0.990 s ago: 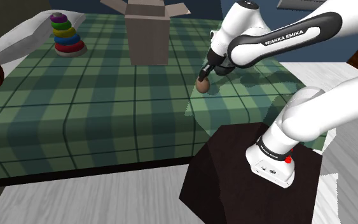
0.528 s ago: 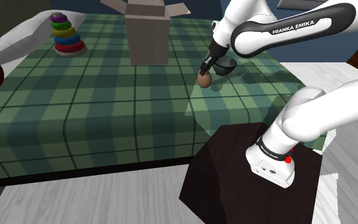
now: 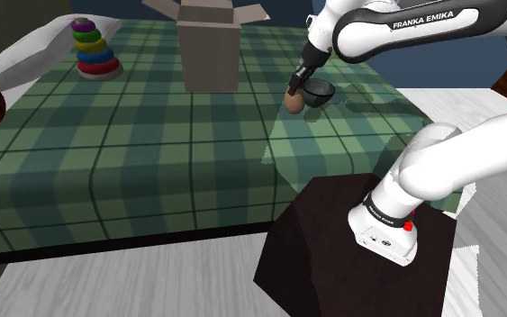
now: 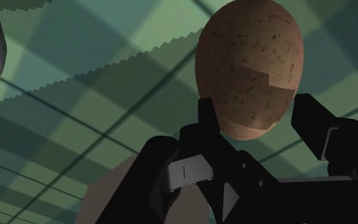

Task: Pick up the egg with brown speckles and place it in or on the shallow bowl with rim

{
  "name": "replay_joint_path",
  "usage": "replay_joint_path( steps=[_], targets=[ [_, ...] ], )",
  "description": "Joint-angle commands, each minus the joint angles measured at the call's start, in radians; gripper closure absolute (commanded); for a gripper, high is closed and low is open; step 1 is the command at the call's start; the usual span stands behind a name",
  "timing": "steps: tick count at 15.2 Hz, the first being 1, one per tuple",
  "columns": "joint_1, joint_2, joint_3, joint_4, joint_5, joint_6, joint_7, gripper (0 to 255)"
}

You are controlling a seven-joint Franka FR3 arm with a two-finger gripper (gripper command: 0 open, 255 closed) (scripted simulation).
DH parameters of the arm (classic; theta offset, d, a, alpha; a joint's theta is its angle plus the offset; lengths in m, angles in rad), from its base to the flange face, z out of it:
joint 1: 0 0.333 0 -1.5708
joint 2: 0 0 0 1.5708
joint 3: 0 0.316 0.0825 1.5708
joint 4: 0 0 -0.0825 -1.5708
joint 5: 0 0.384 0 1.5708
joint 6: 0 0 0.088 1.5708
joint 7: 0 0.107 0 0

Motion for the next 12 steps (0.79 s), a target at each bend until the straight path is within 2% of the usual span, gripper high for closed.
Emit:
replay_joint_path(
  steps=[1, 8, 9, 10, 12],
  targets=[
    [-0.016, 0.022, -0.045, 0.021, -0.01, 0.005, -0.053, 255],
    [-0.052, 0.13, -0.207, 0.137, -0.019, 0.011, -0.244, 255],
    [-0.048, 0.109, -0.183, 0.122, -0.019, 0.004, -0.214, 255],
    [-0.048, 0.109, -0.183, 0.122, -0.019, 0.004, -0.214, 0],
    [-0.039, 0.167, -0.175, 0.112, -0.026, 0.04, -0.208, 0]
  ],
)
